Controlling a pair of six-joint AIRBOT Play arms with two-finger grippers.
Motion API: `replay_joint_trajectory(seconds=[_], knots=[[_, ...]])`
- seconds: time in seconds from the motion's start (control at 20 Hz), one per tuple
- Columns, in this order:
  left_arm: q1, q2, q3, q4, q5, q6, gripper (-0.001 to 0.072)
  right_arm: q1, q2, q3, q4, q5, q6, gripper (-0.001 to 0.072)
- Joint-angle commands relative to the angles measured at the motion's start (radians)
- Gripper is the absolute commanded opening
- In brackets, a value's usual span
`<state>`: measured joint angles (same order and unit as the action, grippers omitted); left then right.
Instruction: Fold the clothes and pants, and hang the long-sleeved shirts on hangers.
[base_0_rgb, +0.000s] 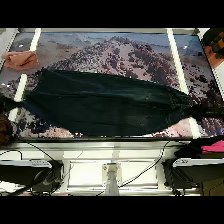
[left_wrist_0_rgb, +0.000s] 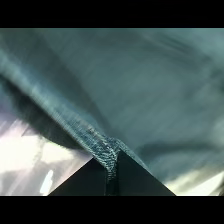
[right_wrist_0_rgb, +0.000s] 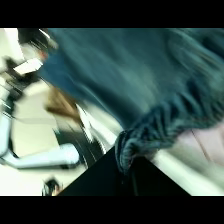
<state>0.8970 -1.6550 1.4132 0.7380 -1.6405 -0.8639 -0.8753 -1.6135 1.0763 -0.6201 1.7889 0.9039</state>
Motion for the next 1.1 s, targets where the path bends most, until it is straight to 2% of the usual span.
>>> replay_joint_trajectory(seconds=[0.0,0.05,0.15,0.25,0.45,0.55,0.65,0.85,1.05], knots=[[-0.03,-0.003,0.023,-0.34,0.164,-0.077,0.0023,0.01,0.003,0.044,0.356,-0.119,-0.034,0.0049],[-0.051,-0.003,0.023,-0.379,0.226,-0.082,0.0023,0.017,0.003,0.049,0.42,-0.176,-0.031,0.0049],[-0.108,-0.003,0.023,-0.41,0.401,-0.185,0.0023,0.039,0.003,0.049,0.514,-0.355,0.048,0.005],[-0.183,-0.003,0.023,-0.41,0.584,-0.272,0.0023,0.08,0.003,0.049,0.531,-0.524,0.13,0.005],[-0.339,-0.016,0.023,-0.41,0.887,-0.313,0.0023,0.206,0.003,0.049,0.566,-0.853,0.137,0.005],[-0.399,-0.046,0.023,-0.41,0.995,-0.372,0.0023,0.278,0.003,0.049,0.57,-1.055,0.198,0.005],[-0.449,-0.084,0.023,-0.41,1.05,-0.399,0.0024,0.349,0.003,0.049,0.576,-1.211,0.261,0.0049],[-0.49,-0.148,0.023,-0.41,1.103,-0.42,0.0025,0.454,0.003,0.049,0.59,-1.484,0.267,0.005],[-0.49,-0.196,0.023,-0.41,1.103,-0.42,0.0026,0.503,0.003,0.049,0.595,-1.622,0.268,0.005]])
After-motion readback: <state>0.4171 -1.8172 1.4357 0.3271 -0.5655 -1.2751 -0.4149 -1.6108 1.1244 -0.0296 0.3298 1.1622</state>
